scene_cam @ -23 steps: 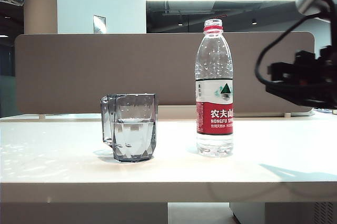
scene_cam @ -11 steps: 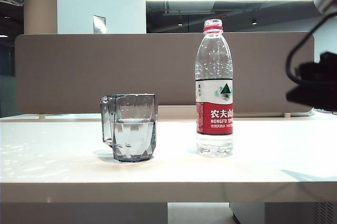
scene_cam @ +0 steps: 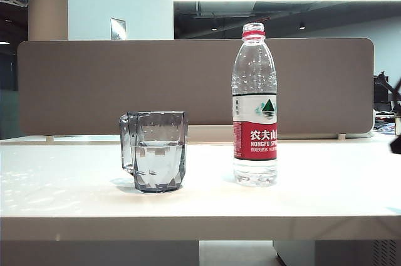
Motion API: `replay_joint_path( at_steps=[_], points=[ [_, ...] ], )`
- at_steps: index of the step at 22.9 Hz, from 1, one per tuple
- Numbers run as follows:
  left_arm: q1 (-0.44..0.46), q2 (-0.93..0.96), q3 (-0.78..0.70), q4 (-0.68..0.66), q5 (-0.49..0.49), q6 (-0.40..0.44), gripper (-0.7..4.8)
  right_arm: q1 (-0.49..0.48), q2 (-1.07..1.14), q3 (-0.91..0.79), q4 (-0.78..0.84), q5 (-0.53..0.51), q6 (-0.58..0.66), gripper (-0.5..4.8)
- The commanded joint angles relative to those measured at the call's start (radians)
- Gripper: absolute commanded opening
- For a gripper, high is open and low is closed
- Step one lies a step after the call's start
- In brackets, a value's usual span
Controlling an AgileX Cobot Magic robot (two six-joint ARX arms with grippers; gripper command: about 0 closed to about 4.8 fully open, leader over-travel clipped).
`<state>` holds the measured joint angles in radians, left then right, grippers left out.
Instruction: Pick up the mineral water bottle on the table and pour water into the mug until it's half full.
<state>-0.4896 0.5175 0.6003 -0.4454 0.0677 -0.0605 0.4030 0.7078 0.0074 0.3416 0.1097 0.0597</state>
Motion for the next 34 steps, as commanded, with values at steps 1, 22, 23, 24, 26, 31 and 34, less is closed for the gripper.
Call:
replay_joint_path(
  at_steps=[1,22,23,24,26,31,34],
  points=[
    [0.001,-0.001,0.003,0.014,0.0,0.0,-0.05,-0.061,-0.091,-0.007,-0.108,-0.009,0.032,-0.05],
    [0.001,-0.001,0.003,0.014,0.0,0.0,-0.05,-0.272,-0.555,-0.007,-0.513,-0.194,0.065,-0.05],
    [0.001,-0.001,0.003,0.014,0.0,0.0,-0.05,-0.276,-0.559,-0.007,-0.513,-0.195,0.066,-0.05],
    [0.001,-0.001,0.003,0.013,0.0,0.0,-0.05,-0.283,-0.567,-0.007,-0.513,-0.195,0.065,-0.05],
    [0.001,-0.001,0.003,0.014,0.0,0.0,-0.05,-0.294,-0.586,-0.007,-0.513,-0.195,0.066,-0.05],
    [0.001,-0.001,0.003,0.014,-0.001,0.0,-0.05,-0.32,-0.684,-0.007,-0.518,-0.159,0.052,-0.05],
    [0.001,-0.001,0.003,0.014,0.0,0.0,-0.05,-0.32,-0.706,-0.007,-0.521,-0.127,0.033,-0.05]
  ],
)
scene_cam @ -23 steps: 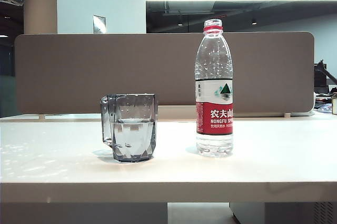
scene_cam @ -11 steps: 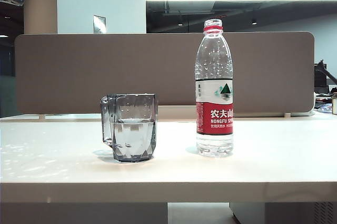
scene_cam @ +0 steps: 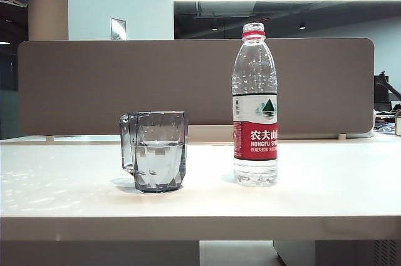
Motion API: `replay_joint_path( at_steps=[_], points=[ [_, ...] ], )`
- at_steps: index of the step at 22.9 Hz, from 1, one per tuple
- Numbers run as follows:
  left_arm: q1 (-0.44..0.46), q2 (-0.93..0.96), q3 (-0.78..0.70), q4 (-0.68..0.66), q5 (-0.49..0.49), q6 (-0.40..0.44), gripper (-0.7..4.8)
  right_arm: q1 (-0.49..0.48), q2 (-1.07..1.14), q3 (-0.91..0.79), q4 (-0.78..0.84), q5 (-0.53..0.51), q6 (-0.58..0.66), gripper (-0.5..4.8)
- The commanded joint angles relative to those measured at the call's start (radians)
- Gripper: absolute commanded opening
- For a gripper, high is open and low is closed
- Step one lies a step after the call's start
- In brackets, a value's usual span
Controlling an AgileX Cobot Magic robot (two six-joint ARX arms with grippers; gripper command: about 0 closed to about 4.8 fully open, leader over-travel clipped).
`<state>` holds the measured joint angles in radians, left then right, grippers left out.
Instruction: Pick up the mineral water bottle on the table and pour water into the mug until it's half full.
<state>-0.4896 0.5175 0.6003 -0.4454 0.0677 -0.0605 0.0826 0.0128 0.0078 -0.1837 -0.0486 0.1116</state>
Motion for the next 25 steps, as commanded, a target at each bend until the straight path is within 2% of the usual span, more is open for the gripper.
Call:
replay_joint_path(
  at_steps=[1,14,19,20,21,23,25],
  points=[
    [0.001,-0.001,0.003,0.014,0.0,0.0,-0.05,-0.001,-0.012,-0.007,0.003,0.031,-0.019,-0.05],
    [0.0,-0.003,0.002,0.017,0.0,0.0,-0.05,0.0,-0.011,-0.007,0.004,0.028,-0.018,-0.05],
    [0.026,-0.078,-0.02,0.016,0.009,0.021,-0.05,0.0,-0.011,-0.007,0.004,0.028,-0.018,-0.05],
    [0.063,-0.115,-0.056,0.077,-0.003,0.077,-0.05,0.0,-0.011,-0.007,0.004,0.028,-0.018,-0.05],
    [0.119,-0.145,-0.108,0.142,-0.003,0.079,-0.05,0.0,-0.011,-0.007,0.004,0.027,-0.018,-0.05],
    [0.235,-0.206,-0.224,0.259,0.006,0.044,-0.05,0.0,-0.011,-0.007,0.004,0.027,-0.018,-0.05],
    [0.299,-0.248,-0.295,0.315,0.035,0.024,-0.05,0.0,-0.011,-0.007,0.004,0.028,-0.018,-0.05]
  ],
)
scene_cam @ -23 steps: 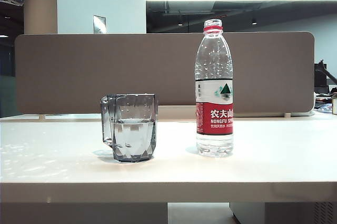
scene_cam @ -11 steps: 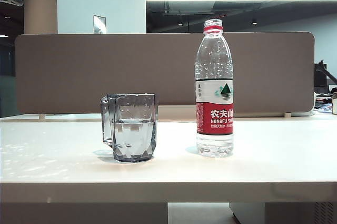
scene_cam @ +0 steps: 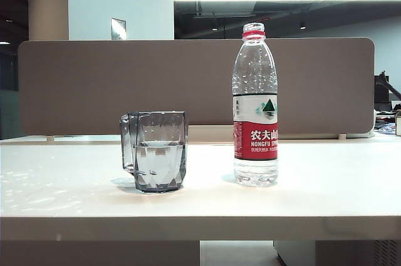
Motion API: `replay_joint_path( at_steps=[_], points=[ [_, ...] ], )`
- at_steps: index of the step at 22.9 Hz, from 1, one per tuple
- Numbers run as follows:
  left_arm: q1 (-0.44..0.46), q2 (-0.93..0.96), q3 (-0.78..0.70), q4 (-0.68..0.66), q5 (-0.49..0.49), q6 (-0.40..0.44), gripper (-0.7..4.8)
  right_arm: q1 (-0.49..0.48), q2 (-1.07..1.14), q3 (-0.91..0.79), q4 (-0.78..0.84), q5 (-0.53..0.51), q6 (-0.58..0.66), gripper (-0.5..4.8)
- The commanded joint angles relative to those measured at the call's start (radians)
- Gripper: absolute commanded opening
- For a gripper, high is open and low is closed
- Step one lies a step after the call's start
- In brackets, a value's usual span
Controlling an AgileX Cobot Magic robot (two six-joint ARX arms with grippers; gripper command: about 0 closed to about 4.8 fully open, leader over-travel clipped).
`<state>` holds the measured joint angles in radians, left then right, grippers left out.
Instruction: Pick up the mineral water bottle on the table and pour water into the mug until it's half full.
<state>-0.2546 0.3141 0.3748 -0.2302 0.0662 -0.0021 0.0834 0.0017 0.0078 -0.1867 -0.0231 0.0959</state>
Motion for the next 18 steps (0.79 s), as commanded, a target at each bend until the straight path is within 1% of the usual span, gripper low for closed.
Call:
replay_joint_path(
  at_steps=[1,3,7,11,15,18],
  points=[
    [0.089,-0.064,-0.099,0.119,0.046,-0.038,-0.05,0.0,0.0,-0.007,0.007,0.002,-0.003,-0.05],
    [0.156,-0.135,-0.19,0.161,0.047,-0.04,-0.05,0.0,0.0,-0.007,0.007,0.002,-0.003,-0.05],
    [0.209,-0.211,-0.277,0.164,0.05,-0.076,-0.05,0.0,0.0,-0.007,0.007,0.002,-0.003,-0.05],
    [0.234,-0.262,-0.326,0.154,0.05,-0.08,-0.05,0.0,0.0,-0.007,0.007,0.002,-0.003,-0.05],
    [0.235,-0.3,-0.365,0.142,0.039,-0.077,-0.05,0.0,0.0,-0.007,0.007,0.002,-0.003,-0.05],
    [0.235,-0.307,-0.366,0.071,0.021,-0.058,-0.05,0.0,0.0,-0.007,0.007,0.002,-0.003,-0.05]
  ],
)
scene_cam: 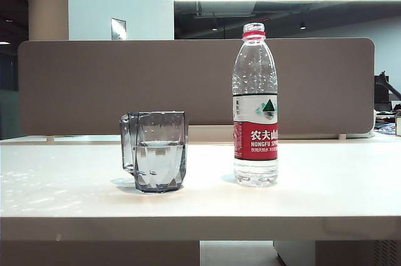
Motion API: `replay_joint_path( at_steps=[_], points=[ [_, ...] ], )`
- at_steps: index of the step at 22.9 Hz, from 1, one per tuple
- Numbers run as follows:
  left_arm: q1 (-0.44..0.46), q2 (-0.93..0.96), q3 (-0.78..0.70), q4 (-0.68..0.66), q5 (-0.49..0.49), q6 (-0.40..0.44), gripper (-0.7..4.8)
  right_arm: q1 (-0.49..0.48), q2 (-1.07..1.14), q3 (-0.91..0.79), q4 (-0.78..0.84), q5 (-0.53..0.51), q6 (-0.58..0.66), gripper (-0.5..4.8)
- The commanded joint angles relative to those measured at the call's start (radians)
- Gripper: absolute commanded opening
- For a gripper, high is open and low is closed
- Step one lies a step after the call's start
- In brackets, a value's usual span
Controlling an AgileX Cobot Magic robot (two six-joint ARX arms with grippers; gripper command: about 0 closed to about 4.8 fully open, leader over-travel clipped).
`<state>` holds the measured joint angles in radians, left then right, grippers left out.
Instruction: Pick up the mineral water bottle on the table and pour water into the mug until it's half full.
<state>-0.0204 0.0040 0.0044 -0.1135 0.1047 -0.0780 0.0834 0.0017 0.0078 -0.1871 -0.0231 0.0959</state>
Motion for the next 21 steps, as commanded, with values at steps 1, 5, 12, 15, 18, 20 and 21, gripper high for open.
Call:
replay_joint_path(
  at_steps=[1,5,12,15,18,20,21],
  points=[
    [0.001,0.003,0.005,-0.066,-0.028,0.018,-0.05,0.0,0.0,-0.007,0.008,0.002,-0.003,-0.05],
    [0.001,0.003,0.005,-0.068,-0.063,0.018,-0.05,0.0,0.0,-0.007,0.008,0.002,-0.003,-0.05],
    [0.001,0.003,0.005,-0.068,-0.063,0.018,-0.05,0.0,0.0,-0.007,0.007,0.002,-0.003,-0.05],
    [0.0,0.003,0.005,-0.068,-0.063,0.018,-0.05,0.0,0.0,-0.007,0.007,0.002,-0.003,-0.05],
    [0.0,0.003,0.005,-0.068,-0.063,0.018,-0.05,0.0,0.0,-0.007,0.007,0.002,-0.003,-0.05],
    [0.0,0.003,0.005,-0.068,-0.063,0.018,-0.05,0.0,0.0,-0.007,0.007,0.002,-0.003,-0.05],
    [0.0,0.003,0.005,-0.068,-0.063,0.018,-0.05,0.0,0.0,-0.007,0.007,0.002,-0.003,-0.05]
  ],
)
